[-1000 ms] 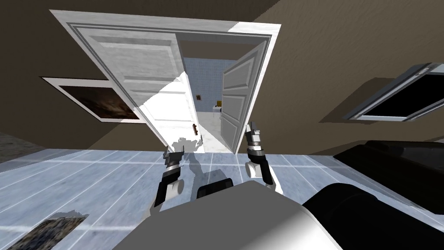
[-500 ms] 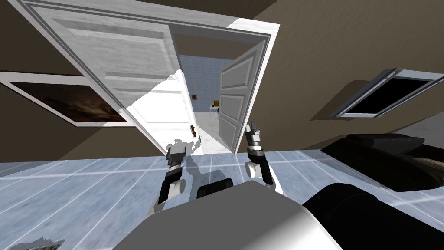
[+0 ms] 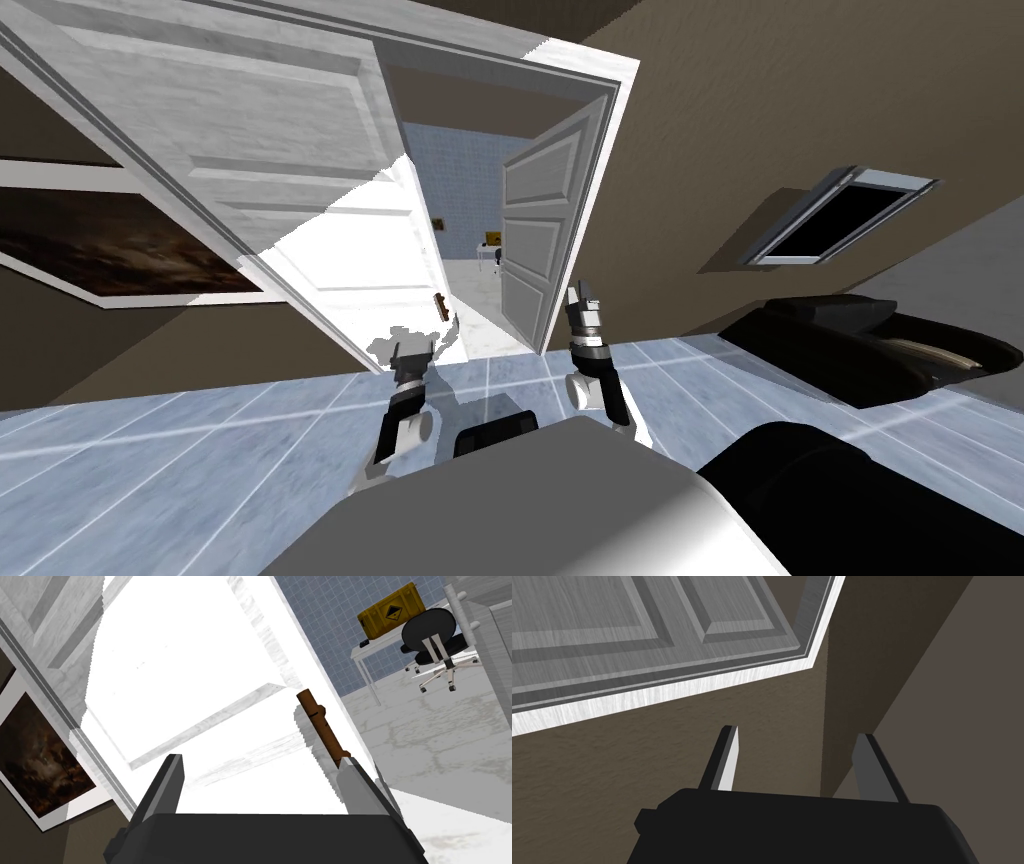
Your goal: Push the door open
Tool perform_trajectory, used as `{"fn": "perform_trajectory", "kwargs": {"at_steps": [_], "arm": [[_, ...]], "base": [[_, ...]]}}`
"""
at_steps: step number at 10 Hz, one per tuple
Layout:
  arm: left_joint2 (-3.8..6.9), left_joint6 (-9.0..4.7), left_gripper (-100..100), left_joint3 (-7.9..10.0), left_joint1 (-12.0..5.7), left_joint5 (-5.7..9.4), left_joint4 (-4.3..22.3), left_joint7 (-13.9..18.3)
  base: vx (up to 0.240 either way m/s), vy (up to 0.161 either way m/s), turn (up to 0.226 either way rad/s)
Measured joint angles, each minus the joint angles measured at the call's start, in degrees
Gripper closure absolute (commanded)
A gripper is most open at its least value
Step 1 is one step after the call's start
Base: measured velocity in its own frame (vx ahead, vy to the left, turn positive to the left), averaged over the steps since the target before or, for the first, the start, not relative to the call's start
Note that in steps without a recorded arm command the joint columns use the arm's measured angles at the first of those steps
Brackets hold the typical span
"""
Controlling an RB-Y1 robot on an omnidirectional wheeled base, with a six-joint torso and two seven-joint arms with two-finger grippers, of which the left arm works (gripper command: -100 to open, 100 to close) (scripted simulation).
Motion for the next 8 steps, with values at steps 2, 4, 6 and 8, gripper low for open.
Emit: {"fn": "perform_trajectory", "kwargs": {"at_steps": [2, 4, 6, 8], "arm": [[-0.01, -0.62, -100, -0.28, -0.99, 0.84, 2.7, 2.18], [-0.06, -1.11, -100, -0.58, -1.94, 1.67, 5.3, 4.23], [-0.12, -1.74, -100, -0.87, -2.8, 2.49, 7.81, 6.38], [-0.25, -2.21, -100, -1.06, -3.98, 3.31, 10.43, 8.36]], "base": [[0.053, 0.1, -0.133], [0.058, 0.093, -0.139], [0.062, 0.094, -0.098], [0.042, 0.1, -0.145]]}}
